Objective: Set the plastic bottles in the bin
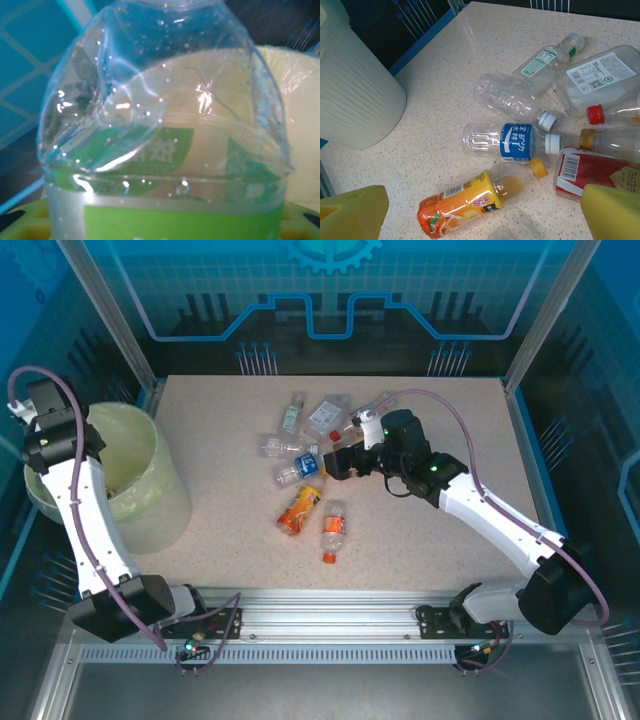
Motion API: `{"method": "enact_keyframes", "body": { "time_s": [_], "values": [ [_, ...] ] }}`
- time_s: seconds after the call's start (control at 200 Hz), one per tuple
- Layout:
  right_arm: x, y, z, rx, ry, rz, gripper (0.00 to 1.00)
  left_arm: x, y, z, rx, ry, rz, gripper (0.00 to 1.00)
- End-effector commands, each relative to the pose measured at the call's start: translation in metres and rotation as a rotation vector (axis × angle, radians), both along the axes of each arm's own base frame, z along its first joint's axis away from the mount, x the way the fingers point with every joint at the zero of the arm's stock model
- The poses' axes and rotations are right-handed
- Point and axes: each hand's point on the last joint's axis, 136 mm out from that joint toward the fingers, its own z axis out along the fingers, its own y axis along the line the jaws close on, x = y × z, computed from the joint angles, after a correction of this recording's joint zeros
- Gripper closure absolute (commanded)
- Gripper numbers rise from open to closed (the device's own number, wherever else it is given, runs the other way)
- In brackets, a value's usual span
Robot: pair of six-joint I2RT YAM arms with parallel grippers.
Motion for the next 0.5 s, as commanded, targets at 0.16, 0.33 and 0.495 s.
{"method": "enact_keyframes", "body": {
  "time_s": [0.16,0.33,0.495],
  "values": [
    [-0.002,0.006,0.009,0.015,0.008,0.014,0.0,0.015,-0.016,-0.043,-0.214,-0.007,-0.044,0.41],
    [-0.004,0.003,0.005,0.007,0.019,0.002,0.0,0.023,-0.023,-0.056,-0.266,-0.031,-0.073,0.4],
    [-0.003,0.0,0.005,-0.003,0.012,-0.014,0.0,0.024,-0.022,-0.055,-0.267,-0.029,-0.069,0.28]
  ]
}}
